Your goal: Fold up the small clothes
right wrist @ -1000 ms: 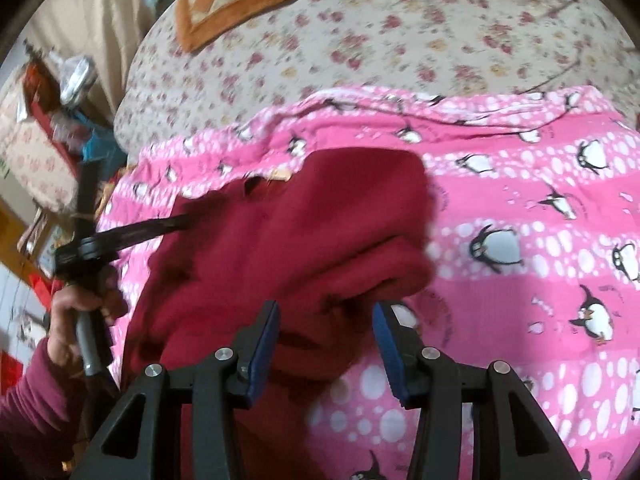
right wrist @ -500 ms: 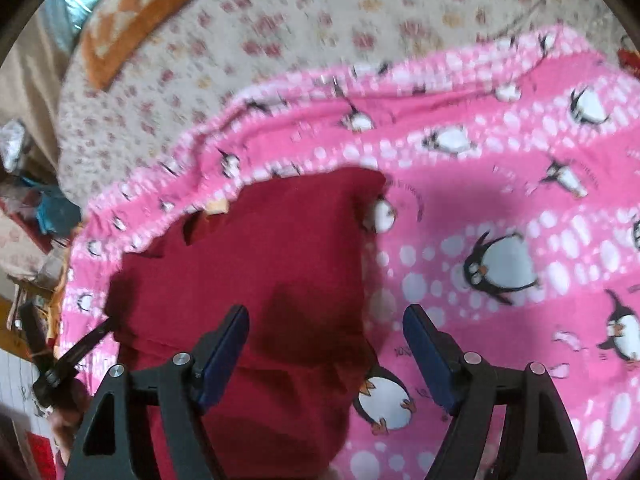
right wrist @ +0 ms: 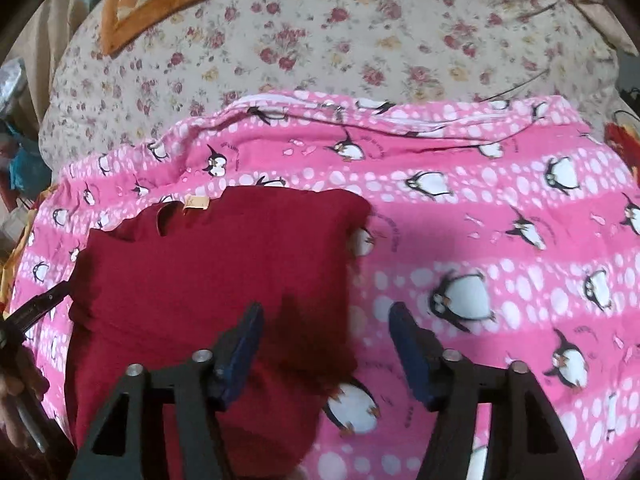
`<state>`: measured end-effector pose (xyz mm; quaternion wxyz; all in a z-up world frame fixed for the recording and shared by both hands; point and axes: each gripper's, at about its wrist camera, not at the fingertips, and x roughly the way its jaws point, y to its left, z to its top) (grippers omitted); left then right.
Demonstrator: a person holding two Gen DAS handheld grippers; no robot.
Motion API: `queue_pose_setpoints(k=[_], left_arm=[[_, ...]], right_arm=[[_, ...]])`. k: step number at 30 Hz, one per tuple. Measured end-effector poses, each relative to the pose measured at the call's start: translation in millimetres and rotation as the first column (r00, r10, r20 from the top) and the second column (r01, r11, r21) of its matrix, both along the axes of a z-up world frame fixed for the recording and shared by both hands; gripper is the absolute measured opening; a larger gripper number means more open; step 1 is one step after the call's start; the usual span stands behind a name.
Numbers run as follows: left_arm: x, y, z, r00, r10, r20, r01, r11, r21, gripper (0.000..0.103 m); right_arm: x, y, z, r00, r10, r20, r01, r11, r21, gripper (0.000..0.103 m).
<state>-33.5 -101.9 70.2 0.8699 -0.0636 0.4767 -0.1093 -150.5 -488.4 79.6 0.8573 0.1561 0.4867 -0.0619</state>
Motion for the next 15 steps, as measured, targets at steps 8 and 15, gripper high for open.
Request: queue_pose_setpoints(k=[8, 15], left_arm=[[24, -6, -34, 0.998, 0.021, -0.052, -0.016, 0.996, 0.091, 0.054], [17, 0, -27, 0.998, 0.023, -0.053, -0.018, 0.996, 0.091, 0.057]], right_arm=[[47, 7, -53, 0.996, 0.002, -0.09, -0.01, 0.996, -0.087, 0.065], [23, -5, -32, 0.998, -0.033, -0.058, 0.031, 0.999, -0.033, 0.066]])
